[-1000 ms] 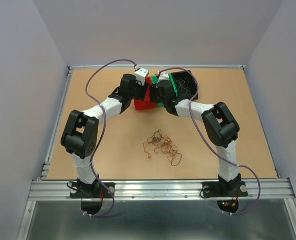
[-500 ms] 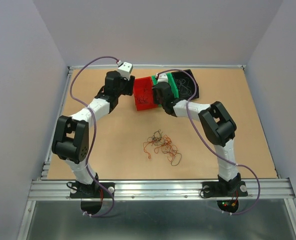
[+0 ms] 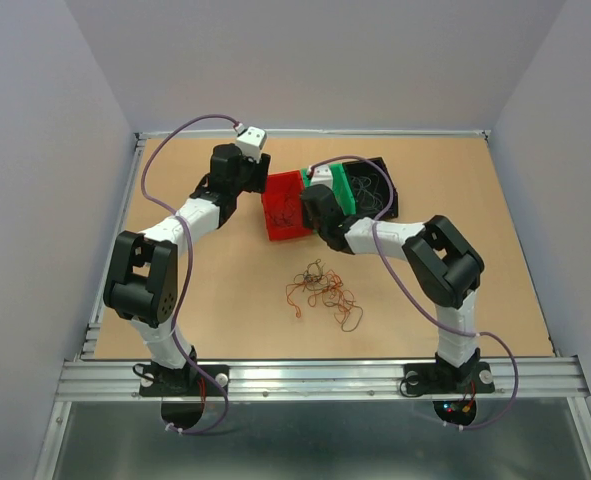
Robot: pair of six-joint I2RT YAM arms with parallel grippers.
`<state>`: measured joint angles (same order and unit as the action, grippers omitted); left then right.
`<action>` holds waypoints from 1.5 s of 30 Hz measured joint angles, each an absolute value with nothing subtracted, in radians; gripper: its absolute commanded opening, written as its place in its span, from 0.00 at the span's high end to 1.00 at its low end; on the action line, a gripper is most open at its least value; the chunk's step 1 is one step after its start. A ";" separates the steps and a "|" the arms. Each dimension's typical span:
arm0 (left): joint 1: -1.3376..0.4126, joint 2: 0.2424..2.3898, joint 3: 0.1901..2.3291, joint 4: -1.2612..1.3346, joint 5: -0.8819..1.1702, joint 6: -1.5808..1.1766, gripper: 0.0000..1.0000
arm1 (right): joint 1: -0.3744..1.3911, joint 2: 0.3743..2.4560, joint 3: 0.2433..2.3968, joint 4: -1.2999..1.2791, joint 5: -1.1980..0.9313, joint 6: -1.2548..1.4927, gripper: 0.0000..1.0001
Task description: Untangle the cables
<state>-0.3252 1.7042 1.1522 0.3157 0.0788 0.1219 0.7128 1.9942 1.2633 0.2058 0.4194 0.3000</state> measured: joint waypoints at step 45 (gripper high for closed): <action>-0.299 1.749 1.152 0.317 0.080 0.130 0.35 | 0.861 1.901 1.227 0.154 0.535 0.375 0.67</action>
<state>-0.2989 1.7493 1.1522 0.3168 0.0799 0.1295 0.8608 1.9015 1.2274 0.1535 0.5350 0.3752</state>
